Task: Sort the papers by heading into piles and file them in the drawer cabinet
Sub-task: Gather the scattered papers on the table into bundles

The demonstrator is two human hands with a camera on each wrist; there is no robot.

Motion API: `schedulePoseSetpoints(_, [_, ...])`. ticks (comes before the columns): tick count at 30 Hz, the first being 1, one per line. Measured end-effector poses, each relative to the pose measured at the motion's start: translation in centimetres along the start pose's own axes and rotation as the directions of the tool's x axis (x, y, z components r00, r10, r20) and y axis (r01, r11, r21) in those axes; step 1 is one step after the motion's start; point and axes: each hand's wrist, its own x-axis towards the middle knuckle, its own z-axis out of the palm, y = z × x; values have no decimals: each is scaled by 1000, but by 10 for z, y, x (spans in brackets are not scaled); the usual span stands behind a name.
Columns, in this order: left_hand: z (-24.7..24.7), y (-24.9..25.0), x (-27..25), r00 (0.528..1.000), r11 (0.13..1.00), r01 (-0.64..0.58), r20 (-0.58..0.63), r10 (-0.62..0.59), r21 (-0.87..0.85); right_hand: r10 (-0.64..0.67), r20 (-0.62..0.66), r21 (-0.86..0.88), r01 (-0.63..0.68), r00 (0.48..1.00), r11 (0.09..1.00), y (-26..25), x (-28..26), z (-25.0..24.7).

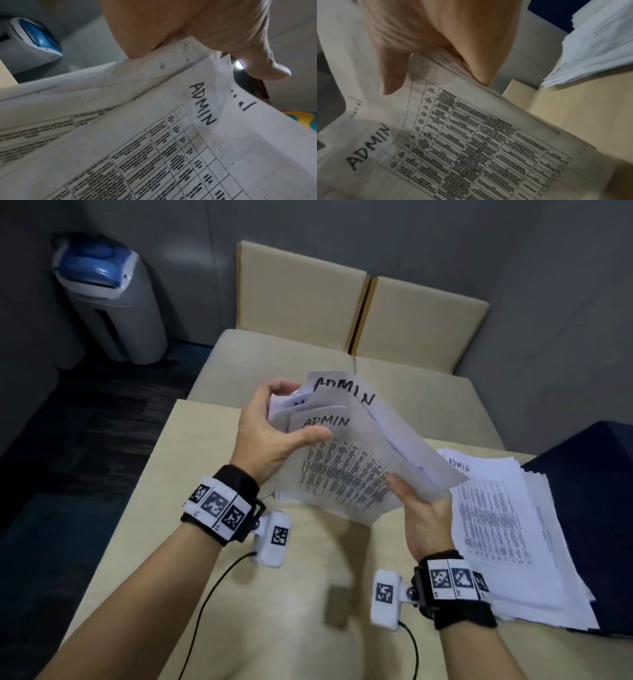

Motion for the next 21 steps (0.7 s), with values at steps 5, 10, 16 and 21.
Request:
schedulePoseSetpoints(5, [-23, -40, 10, 972, 984, 177, 159, -171, -29, 148, -28, -91, -150, 989, 985, 22, 2, 2])
schedulePoseSetpoints(10, [-13, -86, -7, 937, 947, 319, 137, -321, 38, 169, -97, -212, -186, 981, 959, 18, 7, 2])
schedulePoseSetpoints(16, [60, -71, -22, 856, 905, 419, 297, -422, 78, 108, -305, -316, -207, 946, 926, -11, 9, -76])
schedulePoseSetpoints(21, [155, -85, -30, 758, 821, 570, 365, -541, 35, 285, -309, -420, -398, 908, 816, -15, 8, -173])
